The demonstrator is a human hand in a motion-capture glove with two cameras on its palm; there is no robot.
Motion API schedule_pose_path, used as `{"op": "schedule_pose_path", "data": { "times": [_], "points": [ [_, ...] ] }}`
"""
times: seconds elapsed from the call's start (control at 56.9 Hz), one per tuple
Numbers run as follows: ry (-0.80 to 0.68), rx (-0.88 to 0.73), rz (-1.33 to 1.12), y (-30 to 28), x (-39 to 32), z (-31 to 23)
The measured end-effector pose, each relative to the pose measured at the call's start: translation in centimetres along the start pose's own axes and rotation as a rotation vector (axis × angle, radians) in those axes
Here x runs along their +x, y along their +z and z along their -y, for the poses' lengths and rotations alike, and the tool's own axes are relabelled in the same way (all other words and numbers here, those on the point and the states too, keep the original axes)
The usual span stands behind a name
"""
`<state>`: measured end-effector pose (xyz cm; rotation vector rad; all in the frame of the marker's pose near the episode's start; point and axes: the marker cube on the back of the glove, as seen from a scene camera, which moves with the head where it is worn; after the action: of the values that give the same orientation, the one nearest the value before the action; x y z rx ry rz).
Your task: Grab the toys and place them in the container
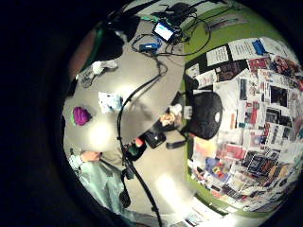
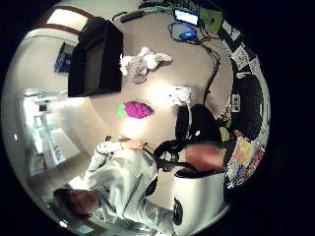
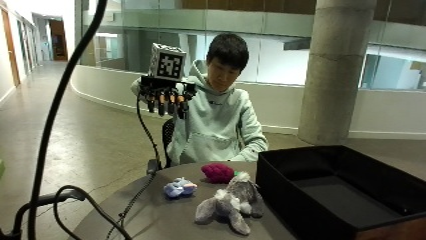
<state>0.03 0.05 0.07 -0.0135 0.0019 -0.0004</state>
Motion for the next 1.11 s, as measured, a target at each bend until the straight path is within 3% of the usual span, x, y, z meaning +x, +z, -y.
{"op": "schedule_pose_path", "data": {
  "times": [0.44,0.651,0.827,1.108],
  "points": [
    [-0.029,-0.054,-0.024,0.2,-1.8,2.0],
    [-0.158,-0.008,0.007,-0.3,-6.3,7.7],
    [-0.305,0.049,0.059,4.7,-11.3,13.3],
    [-0.331,-0.157,0.173,17.0,-17.7,16.5]
  ]
}}
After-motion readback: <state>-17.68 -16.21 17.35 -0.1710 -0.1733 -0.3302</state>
